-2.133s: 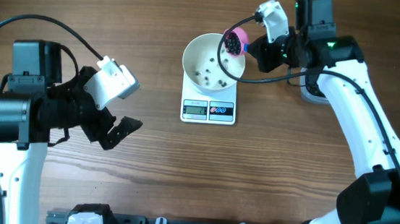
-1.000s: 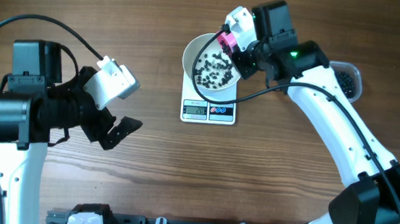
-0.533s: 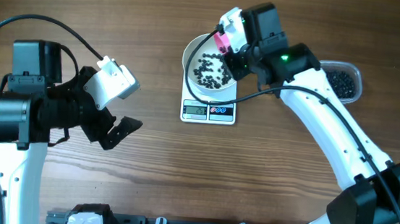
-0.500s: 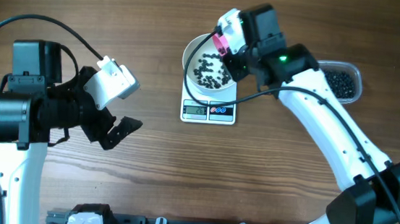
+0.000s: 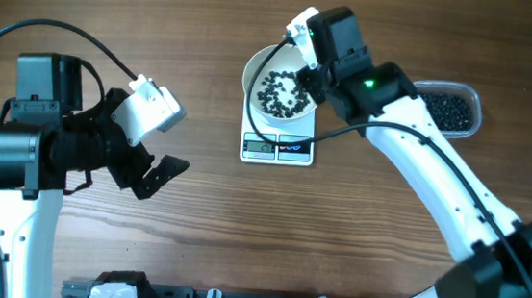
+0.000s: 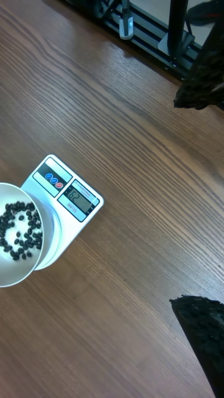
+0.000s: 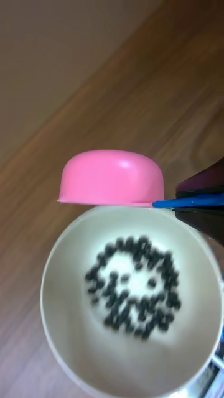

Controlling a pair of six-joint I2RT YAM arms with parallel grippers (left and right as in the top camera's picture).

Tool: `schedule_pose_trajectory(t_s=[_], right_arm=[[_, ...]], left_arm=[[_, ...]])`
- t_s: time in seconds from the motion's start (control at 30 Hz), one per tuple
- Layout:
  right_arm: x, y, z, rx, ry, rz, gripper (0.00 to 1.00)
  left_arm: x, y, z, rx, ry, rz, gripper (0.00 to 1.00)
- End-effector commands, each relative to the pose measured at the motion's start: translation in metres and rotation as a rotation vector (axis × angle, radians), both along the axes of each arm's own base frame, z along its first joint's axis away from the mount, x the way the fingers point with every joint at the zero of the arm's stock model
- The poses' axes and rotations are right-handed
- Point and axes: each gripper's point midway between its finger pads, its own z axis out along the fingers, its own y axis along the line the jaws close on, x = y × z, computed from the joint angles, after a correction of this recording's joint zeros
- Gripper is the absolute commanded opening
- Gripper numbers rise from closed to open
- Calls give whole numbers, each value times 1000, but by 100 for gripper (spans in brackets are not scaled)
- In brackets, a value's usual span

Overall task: Scoop item into bowl and weigh 150g on scale
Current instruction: 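Return the empty scoop with the right gripper to the bean tub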

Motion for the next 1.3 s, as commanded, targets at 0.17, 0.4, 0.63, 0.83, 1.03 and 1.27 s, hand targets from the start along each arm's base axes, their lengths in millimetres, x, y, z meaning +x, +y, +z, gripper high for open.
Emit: schedule_pose_trajectory(t_s=[0.17, 0.4, 0.63, 0.83, 1.03, 1.27], right_arm=[[-12, -173, 55, -122, -47, -404, 4], [-35, -227, -1, -213, 213, -508, 4], [-40, -234, -56, -305, 387, -529, 4], [-36, -241, -61, -354, 388, -550, 4], [-30, -246, -68, -386, 376, -563, 4], [-26, -254, -87, -460, 410, -583, 4]], left_arm=[[0, -1, -2, -2, 14, 5, 100], [0, -1, -2, -2, 14, 5, 100], [0, -1, -2, -2, 13, 5, 100], [0, -1, -2, -2, 13, 5, 100], [0, -1, -2, -2, 13, 5, 100], [0, -1, -2, -2, 13, 5, 100]])
